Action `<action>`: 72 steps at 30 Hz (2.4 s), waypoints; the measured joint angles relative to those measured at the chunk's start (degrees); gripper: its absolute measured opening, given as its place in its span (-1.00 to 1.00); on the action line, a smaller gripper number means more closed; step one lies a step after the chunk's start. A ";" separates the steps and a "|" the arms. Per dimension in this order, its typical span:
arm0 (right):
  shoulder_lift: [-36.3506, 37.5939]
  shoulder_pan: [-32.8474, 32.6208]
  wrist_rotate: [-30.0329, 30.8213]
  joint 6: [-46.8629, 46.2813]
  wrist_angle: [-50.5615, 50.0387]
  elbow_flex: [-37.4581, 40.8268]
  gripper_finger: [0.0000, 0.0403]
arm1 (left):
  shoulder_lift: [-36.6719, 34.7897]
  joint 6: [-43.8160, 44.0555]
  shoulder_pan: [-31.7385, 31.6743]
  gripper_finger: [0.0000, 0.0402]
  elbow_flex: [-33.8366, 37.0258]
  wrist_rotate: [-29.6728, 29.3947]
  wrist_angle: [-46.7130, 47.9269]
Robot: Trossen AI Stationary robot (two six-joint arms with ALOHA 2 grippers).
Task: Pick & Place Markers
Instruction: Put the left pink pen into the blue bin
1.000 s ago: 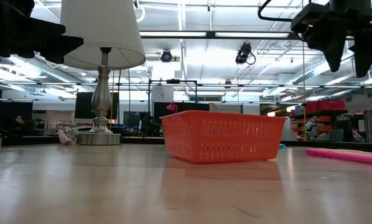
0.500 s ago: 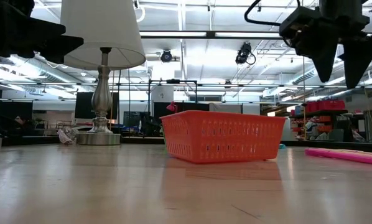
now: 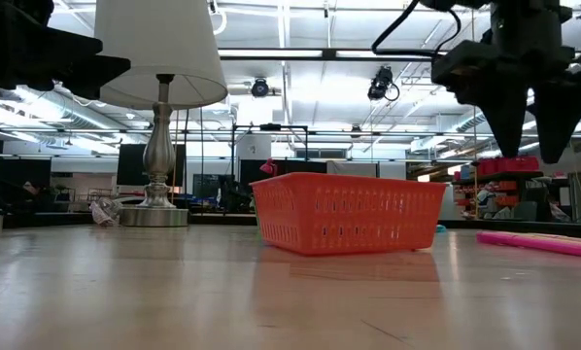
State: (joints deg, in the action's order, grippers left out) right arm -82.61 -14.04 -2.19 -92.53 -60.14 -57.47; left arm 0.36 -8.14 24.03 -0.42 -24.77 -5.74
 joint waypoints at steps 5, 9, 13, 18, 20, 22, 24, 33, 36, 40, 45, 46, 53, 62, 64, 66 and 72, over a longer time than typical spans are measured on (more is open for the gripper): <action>-1.72 -0.12 1.48 0.10 0.29 0.03 0.11 | 0.00 0.00 0.00 0.36 0.01 0.00 -0.01; -2.35 -0.45 1.77 0.24 1.94 1.04 0.11 | 0.00 -0.01 -0.01 0.36 0.01 0.00 -0.01; -2.58 -0.77 1.77 -0.08 4.46 2.99 0.11 | 0.00 0.00 -0.02 0.36 0.01 0.00 -0.02; -2.56 -0.83 1.74 -0.36 9.07 6.54 0.11 | 0.00 0.00 -0.01 0.36 0.01 0.00 -0.01; -2.56 -0.83 1.74 -1.07 10.66 7.82 0.11 | 0.00 -0.02 0.00 0.36 0.02 0.00 -0.04; -2.56 -0.83 1.74 -1.71 11.62 8.96 0.11 | 0.00 0.00 0.00 0.36 0.02 0.00 -0.02; -3.06 -0.83 1.74 -1.87 11.95 9.57 0.11 | 0.00 -0.01 -0.01 0.36 0.01 0.00 -0.02; -7.12 -0.81 1.48 -1.07 15.78 9.66 0.11 | 0.00 0.00 -0.02 0.36 0.00 0.00 -0.02; -7.91 -0.83 1.26 -1.07 16.15 9.66 0.11 | 0.00 0.00 -0.02 0.36 0.02 0.00 -0.02; -9.32 -0.81 1.17 -1.05 17.44 9.64 0.11 | 0.00 0.00 -0.02 0.36 0.02 0.00 -0.02; -10.22 -0.79 1.12 -1.05 18.72 9.66 0.11 | 0.00 -0.01 0.00 0.36 0.02 0.00 -0.04; -10.24 -0.79 1.15 -1.05 18.65 9.65 0.11 | 0.00 0.00 -0.01 0.36 0.00 0.00 -0.03; -10.52 -0.79 1.13 -1.56 19.22 9.64 0.11 | 0.00 0.00 0.00 0.36 0.00 0.00 -0.02; -10.93 -0.81 1.07 -2.78 19.01 9.62 -0.13 | 0.00 0.00 -0.01 0.36 0.00 0.00 0.00; -10.95 -0.81 1.06 -2.72 18.84 9.64 -0.22 | 0.00 0.00 0.00 0.36 0.02 0.00 0.00; -10.95 -0.83 1.09 -2.59 18.82 9.64 -0.30 | 0.00 -0.02 0.00 0.36 0.00 0.00 0.00; -10.95 -0.81 1.15 -2.25 18.55 9.64 -0.55 | 0.00 0.00 -0.02 0.36 0.02 0.00 0.00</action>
State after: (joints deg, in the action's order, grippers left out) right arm -93.56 -14.85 -1.04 -94.78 -41.58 -47.83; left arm 0.36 -8.14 24.01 -0.40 -24.77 -5.74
